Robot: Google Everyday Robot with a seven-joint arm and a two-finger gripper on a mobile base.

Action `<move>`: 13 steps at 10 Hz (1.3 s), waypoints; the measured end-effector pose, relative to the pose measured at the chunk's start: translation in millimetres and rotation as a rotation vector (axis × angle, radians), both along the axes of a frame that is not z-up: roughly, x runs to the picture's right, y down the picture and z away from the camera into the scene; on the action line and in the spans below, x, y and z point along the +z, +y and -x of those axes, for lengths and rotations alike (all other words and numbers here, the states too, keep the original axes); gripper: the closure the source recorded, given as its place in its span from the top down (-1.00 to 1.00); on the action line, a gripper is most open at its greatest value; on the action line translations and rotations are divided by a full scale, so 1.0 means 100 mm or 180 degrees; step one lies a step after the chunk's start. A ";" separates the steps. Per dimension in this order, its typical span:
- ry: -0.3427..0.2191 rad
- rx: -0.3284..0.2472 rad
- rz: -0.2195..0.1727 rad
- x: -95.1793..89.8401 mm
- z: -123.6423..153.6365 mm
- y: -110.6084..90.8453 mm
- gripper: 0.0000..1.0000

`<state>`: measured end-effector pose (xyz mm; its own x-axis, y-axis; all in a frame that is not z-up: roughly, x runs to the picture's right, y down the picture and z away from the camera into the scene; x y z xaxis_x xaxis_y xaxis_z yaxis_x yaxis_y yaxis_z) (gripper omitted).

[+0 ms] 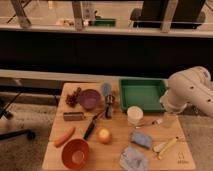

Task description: Place eraser in metal cup

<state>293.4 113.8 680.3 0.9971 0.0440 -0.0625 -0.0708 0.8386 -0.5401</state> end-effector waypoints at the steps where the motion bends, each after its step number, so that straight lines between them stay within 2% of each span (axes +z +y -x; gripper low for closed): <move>1: 0.0000 0.0000 0.0000 0.00 0.00 0.00 0.60; 8: 0.0000 -0.0001 0.0000 0.00 0.00 0.00 0.60; 13: -0.0029 0.0053 0.0006 0.02 -0.05 0.12 0.60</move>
